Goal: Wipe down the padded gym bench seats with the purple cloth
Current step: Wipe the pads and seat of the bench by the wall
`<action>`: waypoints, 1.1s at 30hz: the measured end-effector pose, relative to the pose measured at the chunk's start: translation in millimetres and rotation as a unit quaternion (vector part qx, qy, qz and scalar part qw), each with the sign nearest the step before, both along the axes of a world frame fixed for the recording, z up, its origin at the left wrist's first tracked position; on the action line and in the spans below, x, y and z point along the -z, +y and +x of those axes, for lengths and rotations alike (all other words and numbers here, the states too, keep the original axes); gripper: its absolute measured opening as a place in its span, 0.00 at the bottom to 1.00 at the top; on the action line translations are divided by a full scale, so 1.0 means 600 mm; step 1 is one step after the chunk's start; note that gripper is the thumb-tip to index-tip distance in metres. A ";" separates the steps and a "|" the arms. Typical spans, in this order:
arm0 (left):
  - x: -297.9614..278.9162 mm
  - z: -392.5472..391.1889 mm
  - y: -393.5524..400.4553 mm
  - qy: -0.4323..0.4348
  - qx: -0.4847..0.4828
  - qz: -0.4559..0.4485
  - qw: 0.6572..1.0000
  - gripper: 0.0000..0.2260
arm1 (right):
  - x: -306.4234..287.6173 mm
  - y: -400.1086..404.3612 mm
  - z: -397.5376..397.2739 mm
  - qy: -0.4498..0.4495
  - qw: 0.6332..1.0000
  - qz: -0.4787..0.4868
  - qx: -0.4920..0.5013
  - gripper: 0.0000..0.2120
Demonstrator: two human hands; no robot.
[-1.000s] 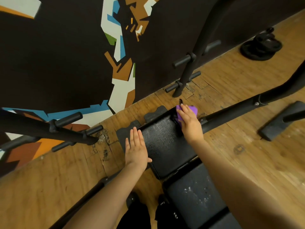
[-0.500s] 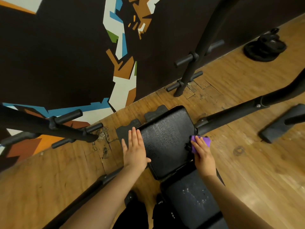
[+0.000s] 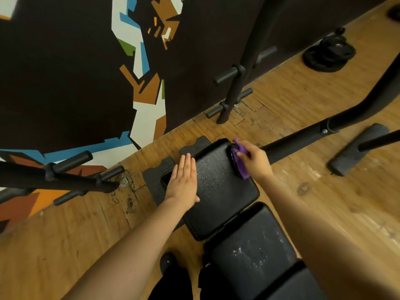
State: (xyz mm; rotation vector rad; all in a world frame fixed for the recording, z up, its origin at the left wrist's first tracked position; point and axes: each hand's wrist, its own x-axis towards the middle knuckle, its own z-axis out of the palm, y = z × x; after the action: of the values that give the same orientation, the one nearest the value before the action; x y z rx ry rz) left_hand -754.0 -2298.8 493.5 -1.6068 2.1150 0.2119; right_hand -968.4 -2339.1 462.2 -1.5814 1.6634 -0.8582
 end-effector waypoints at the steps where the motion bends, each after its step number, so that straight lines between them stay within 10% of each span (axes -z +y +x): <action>1: 0.001 0.000 0.000 -0.001 -0.001 0.001 1.000 0.51 | -0.011 -0.022 0.003 0.004 0.999 0.020 -0.027 0.18; 19: 0.006 -0.011 0.000 -0.014 -0.016 -0.003 1.000 0.51 | 0.025 0.053 -0.023 -0.150 0.965 0.210 0.052 0.15; 33: 0.006 -0.012 0.000 -0.024 -0.017 0.000 1.000 0.52 | -0.012 -0.061 0.052 -0.096 0.993 0.060 0.039 0.16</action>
State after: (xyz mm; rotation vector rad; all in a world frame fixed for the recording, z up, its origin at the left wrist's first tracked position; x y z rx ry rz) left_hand -761.2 -2298.6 490.0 -1.6328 2.0538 0.1826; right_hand -937.0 -2376.0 469.1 -1.3178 1.6148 -0.9023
